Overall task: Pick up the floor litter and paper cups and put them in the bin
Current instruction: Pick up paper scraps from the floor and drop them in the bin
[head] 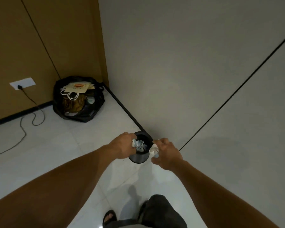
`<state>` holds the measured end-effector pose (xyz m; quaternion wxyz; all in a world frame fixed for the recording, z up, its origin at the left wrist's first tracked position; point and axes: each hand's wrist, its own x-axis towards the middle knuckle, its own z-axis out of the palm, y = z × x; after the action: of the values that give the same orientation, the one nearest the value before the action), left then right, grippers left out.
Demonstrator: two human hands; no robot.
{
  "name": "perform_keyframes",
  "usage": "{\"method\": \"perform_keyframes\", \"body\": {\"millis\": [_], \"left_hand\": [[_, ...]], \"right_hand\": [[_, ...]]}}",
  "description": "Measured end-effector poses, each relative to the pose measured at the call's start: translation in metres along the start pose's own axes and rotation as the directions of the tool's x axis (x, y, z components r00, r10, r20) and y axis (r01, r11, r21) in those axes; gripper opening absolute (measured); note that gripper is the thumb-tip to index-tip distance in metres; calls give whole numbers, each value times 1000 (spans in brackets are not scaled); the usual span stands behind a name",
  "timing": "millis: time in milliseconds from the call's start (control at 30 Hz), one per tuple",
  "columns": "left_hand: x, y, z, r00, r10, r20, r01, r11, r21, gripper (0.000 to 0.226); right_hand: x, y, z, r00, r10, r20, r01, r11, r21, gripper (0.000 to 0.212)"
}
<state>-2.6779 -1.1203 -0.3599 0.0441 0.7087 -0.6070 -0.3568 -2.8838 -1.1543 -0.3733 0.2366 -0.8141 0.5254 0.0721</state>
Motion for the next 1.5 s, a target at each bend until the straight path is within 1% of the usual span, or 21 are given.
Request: {"method": "perform_keyframes", "body": {"millis": [167,300,400,467,533,600,633,700,767,867,933,1033,1100,1167,1233,1300,1500], "left_hand": [[104,2,-3,995,-30,97,32,999,-21,59],[185,-4,3,982,-89,168,99,994,-55,59],[243,-23,22,973,-129,192,147,986,-82,61],[283,-39,44,958,-187,217,214,970,-111,65],[324,-58,74,946,-230,227,270,949,-162,67],[362,-79,110,941,-261,215,307,926,-220,63],[379,-90,129,940,-270,207,317,917,-243,61],[410,-112,168,930,-303,208,354,893,-279,60],[438,-137,201,916,-340,211,390,874,-288,58],[469,-170,236,915,-361,182,401,870,-287,54],[484,-187,254,924,-339,175,378,878,-294,50],[494,-202,270,921,-335,200,383,877,-290,55],[492,-205,268,902,-374,217,419,880,-225,62],[482,-202,253,883,-404,240,446,882,-153,67],[470,-191,226,884,-402,240,435,895,-103,68],[460,-175,190,891,-392,231,420,904,-87,68],[422,-104,62,960,-224,166,235,971,-47,63]], "right_hand": [[93,30,1,998,22,63,-26,998,52,76],[175,59,12,979,27,200,-42,996,74,74],[232,82,31,966,25,258,-54,993,107,67],[271,101,57,958,37,284,-70,992,107,65],[311,121,91,952,24,306,-50,996,79,61],[352,139,131,947,5,322,-24,998,55,57],[370,147,152,947,14,320,-34,998,55,59],[400,162,193,943,67,326,-99,992,81,67],[423,177,235,933,100,345,-144,984,103,73],[449,194,293,923,139,358,-190,976,109,76],[462,201,320,923,152,355,-199,975,101,80],[471,206,341,933,155,326,-206,970,127,88],[470,205,342,935,156,318,-208,969,136,89],[463,200,331,922,173,345,-229,965,129,90],[453,194,306,918,179,353,-233,966,117,90],[440,185,271,918,177,355,-226,969,103,90],[397,138,136,950,145,277,-181,977,109,88]]}}
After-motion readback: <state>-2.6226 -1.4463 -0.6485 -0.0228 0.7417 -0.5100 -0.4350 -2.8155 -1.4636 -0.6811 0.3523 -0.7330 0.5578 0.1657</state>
